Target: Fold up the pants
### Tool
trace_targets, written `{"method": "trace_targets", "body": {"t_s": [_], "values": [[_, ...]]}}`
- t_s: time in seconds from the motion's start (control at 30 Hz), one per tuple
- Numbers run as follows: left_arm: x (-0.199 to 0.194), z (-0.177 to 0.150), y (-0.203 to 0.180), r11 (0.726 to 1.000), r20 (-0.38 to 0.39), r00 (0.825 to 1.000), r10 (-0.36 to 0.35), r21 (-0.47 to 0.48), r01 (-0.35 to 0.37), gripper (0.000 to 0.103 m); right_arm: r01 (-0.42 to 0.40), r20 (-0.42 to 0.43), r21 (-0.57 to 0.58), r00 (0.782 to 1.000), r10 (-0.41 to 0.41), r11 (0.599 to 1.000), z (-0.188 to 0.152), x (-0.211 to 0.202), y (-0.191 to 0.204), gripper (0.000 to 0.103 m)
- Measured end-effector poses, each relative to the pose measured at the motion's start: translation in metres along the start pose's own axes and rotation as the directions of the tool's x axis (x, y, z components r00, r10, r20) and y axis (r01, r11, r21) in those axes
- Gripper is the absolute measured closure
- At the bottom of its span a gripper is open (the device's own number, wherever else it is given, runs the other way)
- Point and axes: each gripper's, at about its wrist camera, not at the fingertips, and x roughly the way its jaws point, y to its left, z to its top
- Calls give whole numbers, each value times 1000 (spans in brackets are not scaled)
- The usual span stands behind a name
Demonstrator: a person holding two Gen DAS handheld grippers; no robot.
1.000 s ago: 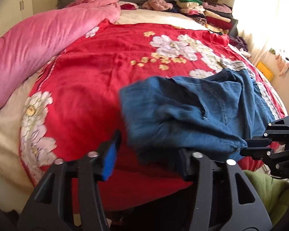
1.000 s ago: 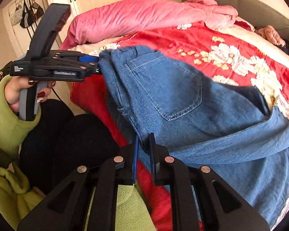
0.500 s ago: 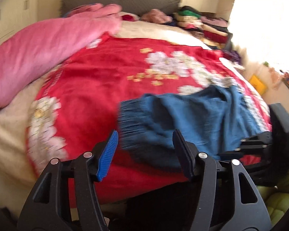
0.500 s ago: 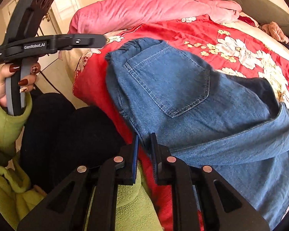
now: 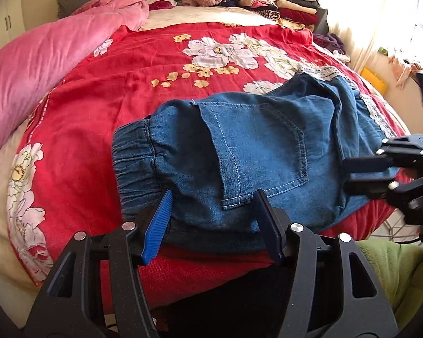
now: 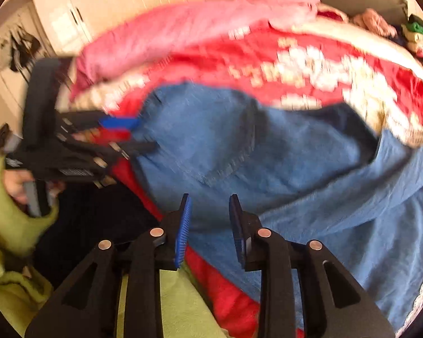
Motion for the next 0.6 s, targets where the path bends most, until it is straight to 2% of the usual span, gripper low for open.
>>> {"method": "trace_targets", "body": {"t_s": [0.07, 0.2, 0.3, 0.47, 0.53, 0.6], "values": [[1, -1, 0, 1000, 1, 1000, 3, 3, -3, 52, 15, -68, 18, 998, -13, 1000, -6, 17, -4, 71], [-5, 1, -2, 1000, 23, 1000, 8, 2, -8, 52, -26, -61, 72, 998, 30, 997, -12, 16, -11, 71], [-17, 4, -1, 1000, 48, 999, 7, -14, -7, 51, -36, -5, 81, 999, 37, 996, -9, -4, -14, 57], [-35, 9, 2, 999, 81, 996, 25, -44, -21, 45, -8, 78, 105, 997, 0, 994, -1, -33, -28, 52], [-38, 11, 0, 999, 89, 996, 20, -49, -16, 41, 21, 109, 124, 993, -34, 992, 1, -45, -38, 42], [-42, 14, -4, 999, 99, 995, 16, -50, -11, 39, 50, 141, 146, 987, -71, 988, 2, -58, -50, 38]]}}
